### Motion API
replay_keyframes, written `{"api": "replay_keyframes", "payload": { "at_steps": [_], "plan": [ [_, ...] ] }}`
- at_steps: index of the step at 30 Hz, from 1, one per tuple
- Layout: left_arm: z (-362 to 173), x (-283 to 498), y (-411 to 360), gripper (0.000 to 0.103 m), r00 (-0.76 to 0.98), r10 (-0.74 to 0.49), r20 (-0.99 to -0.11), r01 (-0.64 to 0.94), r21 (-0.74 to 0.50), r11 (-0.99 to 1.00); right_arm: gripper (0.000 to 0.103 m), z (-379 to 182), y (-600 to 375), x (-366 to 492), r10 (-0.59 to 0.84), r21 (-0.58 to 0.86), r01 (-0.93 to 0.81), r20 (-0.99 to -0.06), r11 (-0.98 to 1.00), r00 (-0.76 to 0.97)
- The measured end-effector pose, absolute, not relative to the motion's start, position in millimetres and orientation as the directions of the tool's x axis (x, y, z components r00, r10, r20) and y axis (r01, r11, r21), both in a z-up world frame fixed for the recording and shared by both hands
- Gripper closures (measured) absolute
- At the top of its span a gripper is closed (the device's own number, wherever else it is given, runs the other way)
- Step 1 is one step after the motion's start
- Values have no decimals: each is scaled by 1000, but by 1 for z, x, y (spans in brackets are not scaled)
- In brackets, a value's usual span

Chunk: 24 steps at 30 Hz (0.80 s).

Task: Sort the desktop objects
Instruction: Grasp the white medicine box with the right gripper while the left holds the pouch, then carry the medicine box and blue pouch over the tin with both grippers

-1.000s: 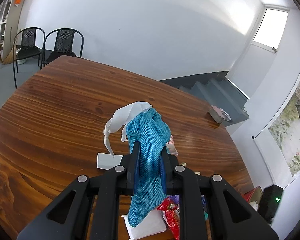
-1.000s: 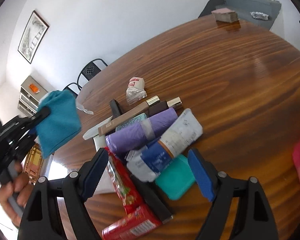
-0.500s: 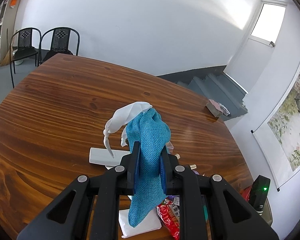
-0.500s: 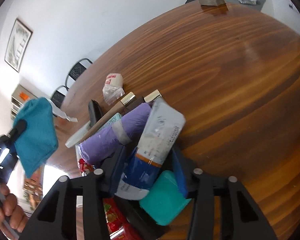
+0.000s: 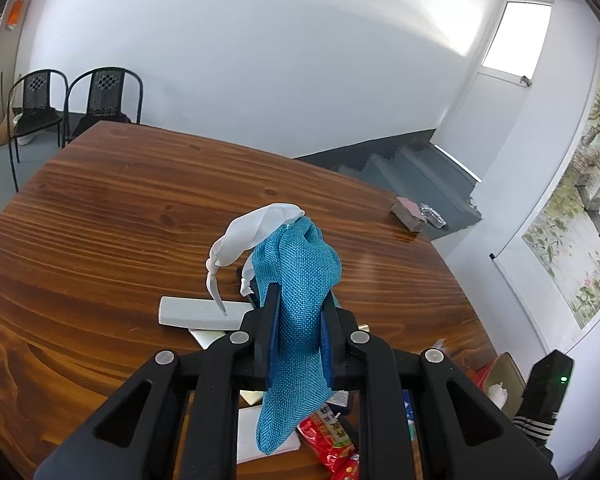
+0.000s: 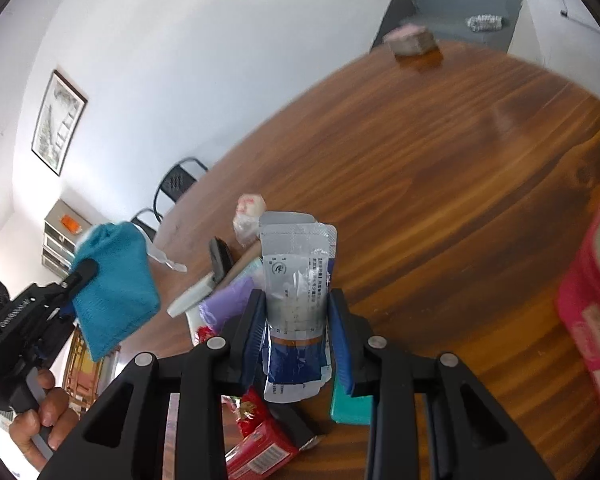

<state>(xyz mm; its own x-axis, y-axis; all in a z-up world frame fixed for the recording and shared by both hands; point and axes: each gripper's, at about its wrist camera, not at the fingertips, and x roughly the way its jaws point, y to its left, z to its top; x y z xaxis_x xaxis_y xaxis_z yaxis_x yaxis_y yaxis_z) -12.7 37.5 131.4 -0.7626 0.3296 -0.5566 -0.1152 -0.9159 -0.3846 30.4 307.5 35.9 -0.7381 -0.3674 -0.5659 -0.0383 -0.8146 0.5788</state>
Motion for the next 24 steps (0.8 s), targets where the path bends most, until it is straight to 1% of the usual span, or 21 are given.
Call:
{"api": "replay_keyframes", "payload": {
  "at_steps": [8, 16, 20, 24],
  "plan": [
    [135, -5, 56, 85, -754, 359, -550, -170, -363, -916, 68, 58, 338, 80, -270, 586, -86, -492, -806, -828],
    [132, 6, 85, 85, -715, 424, -556, -252, -362, -898, 68, 81, 388, 141, -67, 583, -232, -445, -779, -893],
    [135, 18, 106, 85, -704, 446, -553, -298, -340, -892, 68, 89, 416, 172, 36, 589, -315, -435, -744, -900],
    [139, 27, 124, 85, -689, 478, -545, -339, -341, -877, 68, 88, 440, 193, 99, 593, -377, -447, -711, -889]
  ]
}}
